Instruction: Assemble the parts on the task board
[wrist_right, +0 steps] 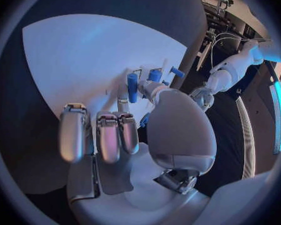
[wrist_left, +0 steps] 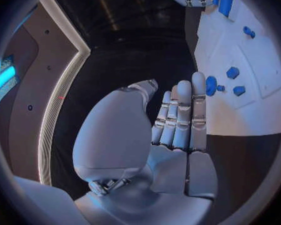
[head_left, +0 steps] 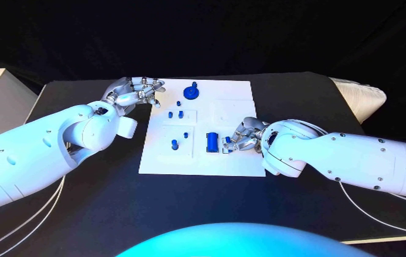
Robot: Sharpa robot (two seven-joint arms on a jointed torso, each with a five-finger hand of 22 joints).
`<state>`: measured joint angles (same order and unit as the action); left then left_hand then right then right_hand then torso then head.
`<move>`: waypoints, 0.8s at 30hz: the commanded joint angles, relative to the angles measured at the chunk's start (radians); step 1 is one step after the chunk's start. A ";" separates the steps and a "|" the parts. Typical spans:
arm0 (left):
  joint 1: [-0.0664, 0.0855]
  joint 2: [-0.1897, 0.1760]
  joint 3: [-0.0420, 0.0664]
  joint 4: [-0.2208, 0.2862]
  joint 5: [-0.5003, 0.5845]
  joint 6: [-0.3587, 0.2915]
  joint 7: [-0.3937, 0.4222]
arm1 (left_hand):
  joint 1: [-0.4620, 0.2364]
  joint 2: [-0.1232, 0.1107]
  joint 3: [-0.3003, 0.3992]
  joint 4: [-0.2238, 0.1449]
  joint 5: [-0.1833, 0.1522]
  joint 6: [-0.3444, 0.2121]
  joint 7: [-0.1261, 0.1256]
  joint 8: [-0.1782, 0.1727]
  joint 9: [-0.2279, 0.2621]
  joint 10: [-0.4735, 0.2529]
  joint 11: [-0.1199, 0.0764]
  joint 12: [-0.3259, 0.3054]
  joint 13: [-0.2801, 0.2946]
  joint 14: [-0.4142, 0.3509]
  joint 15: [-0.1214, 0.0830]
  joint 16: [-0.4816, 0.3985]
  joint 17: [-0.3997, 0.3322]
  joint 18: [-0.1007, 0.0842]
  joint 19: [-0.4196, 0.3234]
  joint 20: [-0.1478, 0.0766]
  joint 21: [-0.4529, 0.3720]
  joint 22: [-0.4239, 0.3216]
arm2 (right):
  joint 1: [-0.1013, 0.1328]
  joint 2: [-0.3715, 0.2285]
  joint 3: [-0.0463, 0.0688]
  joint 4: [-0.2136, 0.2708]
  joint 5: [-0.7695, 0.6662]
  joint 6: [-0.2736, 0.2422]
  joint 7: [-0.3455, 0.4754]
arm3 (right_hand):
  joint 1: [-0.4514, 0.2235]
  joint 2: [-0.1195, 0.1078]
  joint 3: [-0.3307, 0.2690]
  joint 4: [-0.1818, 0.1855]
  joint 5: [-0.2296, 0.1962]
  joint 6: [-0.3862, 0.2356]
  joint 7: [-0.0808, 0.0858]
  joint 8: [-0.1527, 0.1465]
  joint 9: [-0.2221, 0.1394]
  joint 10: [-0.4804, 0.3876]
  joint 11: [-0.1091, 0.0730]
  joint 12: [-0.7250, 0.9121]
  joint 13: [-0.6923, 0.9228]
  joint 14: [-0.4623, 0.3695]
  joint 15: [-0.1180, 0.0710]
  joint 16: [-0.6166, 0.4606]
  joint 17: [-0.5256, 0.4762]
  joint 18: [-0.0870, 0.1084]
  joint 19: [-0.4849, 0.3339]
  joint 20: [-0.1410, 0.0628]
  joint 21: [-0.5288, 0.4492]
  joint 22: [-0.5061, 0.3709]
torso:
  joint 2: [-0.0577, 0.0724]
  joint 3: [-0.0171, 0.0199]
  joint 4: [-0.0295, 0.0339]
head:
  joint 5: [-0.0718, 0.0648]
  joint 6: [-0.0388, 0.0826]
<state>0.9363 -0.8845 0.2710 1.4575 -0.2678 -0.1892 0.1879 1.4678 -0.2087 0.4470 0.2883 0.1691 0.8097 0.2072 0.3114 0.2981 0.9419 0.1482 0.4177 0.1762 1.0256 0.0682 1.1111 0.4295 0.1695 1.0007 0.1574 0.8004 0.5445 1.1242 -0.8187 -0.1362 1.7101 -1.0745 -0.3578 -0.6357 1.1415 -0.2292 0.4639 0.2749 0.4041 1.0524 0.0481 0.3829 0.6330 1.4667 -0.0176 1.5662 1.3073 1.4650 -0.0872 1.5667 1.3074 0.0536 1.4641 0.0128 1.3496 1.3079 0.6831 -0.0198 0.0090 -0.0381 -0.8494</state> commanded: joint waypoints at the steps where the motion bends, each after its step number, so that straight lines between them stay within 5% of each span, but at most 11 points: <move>1: -0.001 0.002 0.001 0.001 -0.001 0.018 0.005 | -0.001 0.012 -0.005 0.002 0.002 -0.008 0.016 0.005 -0.001 -0.009 0.000 0.006 0.001 -0.004 0.002 -0.006 0.001 0.015 0.005 0.004 -0.005 -0.001 | -0.002 0.002 -0.001 0.001 -0.019 0.001 0.002 | -0.014 -0.001 -0.003 0.006 0.002 0.004 0.000 0.002 -0.001 0.104 -0.009 0.005 0.264 0.106 -0.003 0.004 0.263 -0.008 0.064 0.001 0.004 0.133 | -0.001 0.0002 0.0006 | -0.001 0.000; 10: -0.001 0.001 0.001 0.001 -0.001 0.017 0.005 | -0.003 0.013 -0.005 0.002 0.002 -0.009 0.016 0.006 -0.002 -0.011 0.000 0.007 0.000 -0.004 0.002 -0.006 0.001 0.015 0.005 0.004 -0.006 -0.002 | -0.002 0.005 -0.001 0.005 -0.014 -0.015 0.021 | -0.036 -0.007 -0.024 0.014 -0.003 0.006 0.001 0.000 -0.004 0.104 -0.008 0.005 0.264 0.106 -0.002 0.004 0.263 -0.007 0.064 0.002 0.002 0.133 | -0.002 -0.0001 0.0015 | 0.004 -0.003; 12: -0.001 0.001 0.001 0.001 -0.001 0.017 0.005 | -0.003 0.013 -0.005 0.002 0.002 -0.009 0.016 0.006 -0.002 -0.011 0.000 0.007 0.000 -0.004 0.002 -0.006 0.001 0.015 0.005 0.004 -0.006 -0.002 | -0.002 0.005 -0.001 0.008 -0.010 -0.017 0.026 | -0.046 -0.008 -0.039 0.011 0.047 0.008 0.000 -0.001 -0.005 0.104 -0.008 0.005 0.264 0.106 -0.003 0.004 0.263 -0.007 0.064 0.001 0.001 0.133 | -0.001 0.0005 0.0009 | 0.005 -0.003; 24: -0.001 0.000 0.001 0.001 -0.001 0.017 0.005 | -0.005 0.014 -0.006 0.002 0.002 -0.009 0.016 0.006 -0.002 -0.012 0.000 0.008 0.000 -0.004 0.003 -0.007 0.001 0.015 0.005 0.004 -0.006 -0.002 | -0.002 0.004 -0.001 0.007 -0.005 -0.006 0.025 | -0.047 -0.007 -0.040 0.011 0.048 0.009 0.000 -0.001 -0.005 0.104 -0.008 0.005 0.264 0.106 -0.003 0.004 0.263 -0.007 0.064 0.001 0.001 0.133 | -0.002 0.0013 0.0001 | 0.006 -0.005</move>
<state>0.9362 -0.8852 0.2710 1.4572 -0.2679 -0.1874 0.1876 1.4625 -0.2033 0.4470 0.2884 0.1691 0.8097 0.2072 0.3113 0.2975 0.9345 0.1483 0.4213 0.1763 1.0256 0.0682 1.1111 0.4295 0.1695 1.0007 0.1574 0.8004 0.5438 1.1231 -0.8150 -0.1366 1.7171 -1.0777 -0.3748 -0.6212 1.1050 -0.2345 0.4279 0.2858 0.4475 1.0540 0.0465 0.3831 0.6282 1.4667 -0.0176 1.5662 1.3073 1.4650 -0.0872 1.5667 1.3074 0.0537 1.4641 0.0128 1.3496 1.3078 0.6816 -0.0186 0.0091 -0.0317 -0.8534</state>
